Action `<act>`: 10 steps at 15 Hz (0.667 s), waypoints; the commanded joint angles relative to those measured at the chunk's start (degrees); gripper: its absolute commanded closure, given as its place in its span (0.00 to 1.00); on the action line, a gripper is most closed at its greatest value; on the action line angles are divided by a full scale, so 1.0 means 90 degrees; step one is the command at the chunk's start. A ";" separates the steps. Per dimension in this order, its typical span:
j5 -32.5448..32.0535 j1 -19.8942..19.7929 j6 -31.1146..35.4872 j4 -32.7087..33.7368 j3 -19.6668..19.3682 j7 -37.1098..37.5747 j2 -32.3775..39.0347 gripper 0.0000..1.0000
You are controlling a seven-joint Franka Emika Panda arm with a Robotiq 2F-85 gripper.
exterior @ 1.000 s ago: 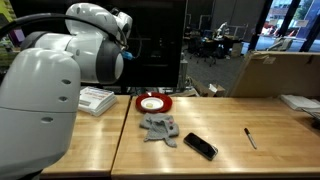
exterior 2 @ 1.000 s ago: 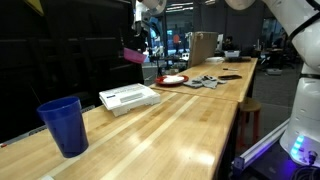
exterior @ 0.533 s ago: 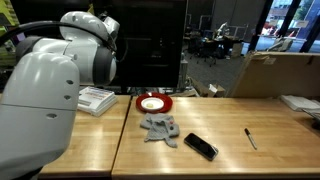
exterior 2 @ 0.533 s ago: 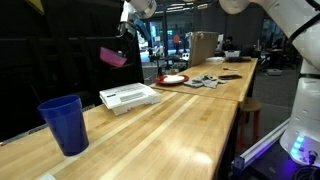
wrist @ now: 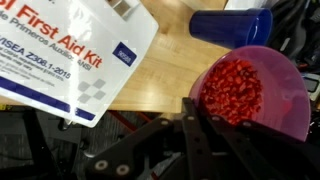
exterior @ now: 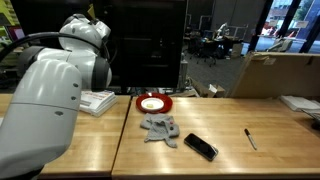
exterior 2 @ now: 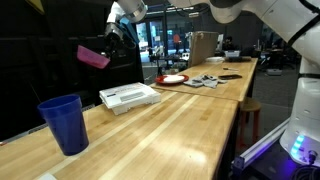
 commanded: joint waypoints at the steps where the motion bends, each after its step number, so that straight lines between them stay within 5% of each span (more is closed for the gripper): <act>1: 0.0183 0.0181 -0.0171 0.0418 0.0126 0.0518 0.0184 0.99; 10: 0.0673 0.0438 -0.0027 -0.0146 0.0499 0.1006 -0.0011 0.99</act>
